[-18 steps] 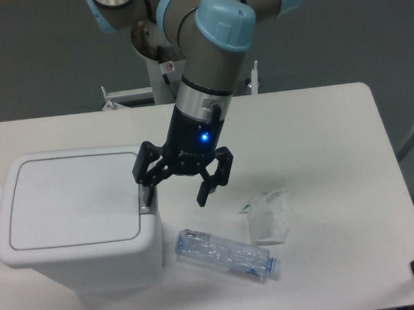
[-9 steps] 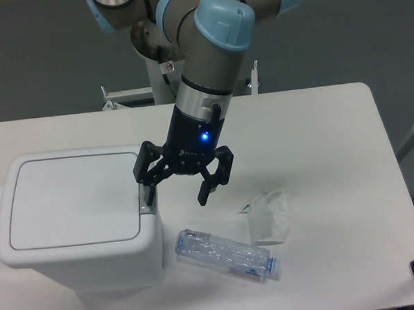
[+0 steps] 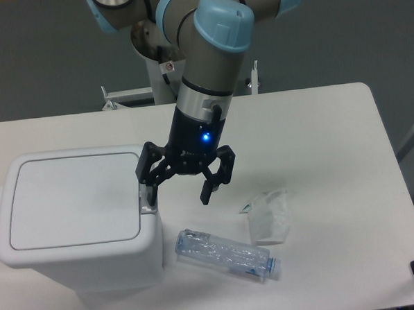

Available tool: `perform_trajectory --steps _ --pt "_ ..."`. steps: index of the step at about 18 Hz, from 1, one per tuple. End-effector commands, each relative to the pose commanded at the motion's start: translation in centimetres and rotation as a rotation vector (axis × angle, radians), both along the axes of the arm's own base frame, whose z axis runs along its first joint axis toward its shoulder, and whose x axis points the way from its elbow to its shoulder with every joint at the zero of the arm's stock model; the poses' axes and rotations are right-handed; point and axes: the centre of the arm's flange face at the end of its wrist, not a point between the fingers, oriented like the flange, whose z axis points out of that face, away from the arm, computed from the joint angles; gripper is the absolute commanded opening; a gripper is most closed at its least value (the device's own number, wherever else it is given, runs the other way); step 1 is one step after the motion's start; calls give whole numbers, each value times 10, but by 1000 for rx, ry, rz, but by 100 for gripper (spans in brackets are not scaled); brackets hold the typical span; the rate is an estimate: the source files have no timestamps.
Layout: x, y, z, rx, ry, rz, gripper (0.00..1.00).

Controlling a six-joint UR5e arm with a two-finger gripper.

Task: Open the trash can
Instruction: 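Lift the gripper up and away from the trash can as the lid opens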

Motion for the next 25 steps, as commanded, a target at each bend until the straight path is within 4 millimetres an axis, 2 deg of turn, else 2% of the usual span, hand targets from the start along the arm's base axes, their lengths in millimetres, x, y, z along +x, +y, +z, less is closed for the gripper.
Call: perform_trajectory --steps 5,7,8,9,10,12,13,16,19,20,21,22,25 --pt "-1 0 0 -6 9 6 100" --pt "-5 1 19 25 40 9 100" --pt "-13 1 40 63 84 19 100" --pt "-26 -2 70 114 146 35 100" --pt "-48 -11 98 153 197 70 100" --pt "-86 -38 138 194 258 145 100" --pt "-97 -46 142 195 269 168 100" --pt "-128 -83 143 127 327 278 100" --pt "-153 -108 136 75 352 340 100" --pt "-164 -121 132 40 377 326 100" --pt "-167 -125 126 4 399 302 100" --pt "-175 -135 113 -78 442 265 100" --pt "-183 -151 88 -282 559 76 100"
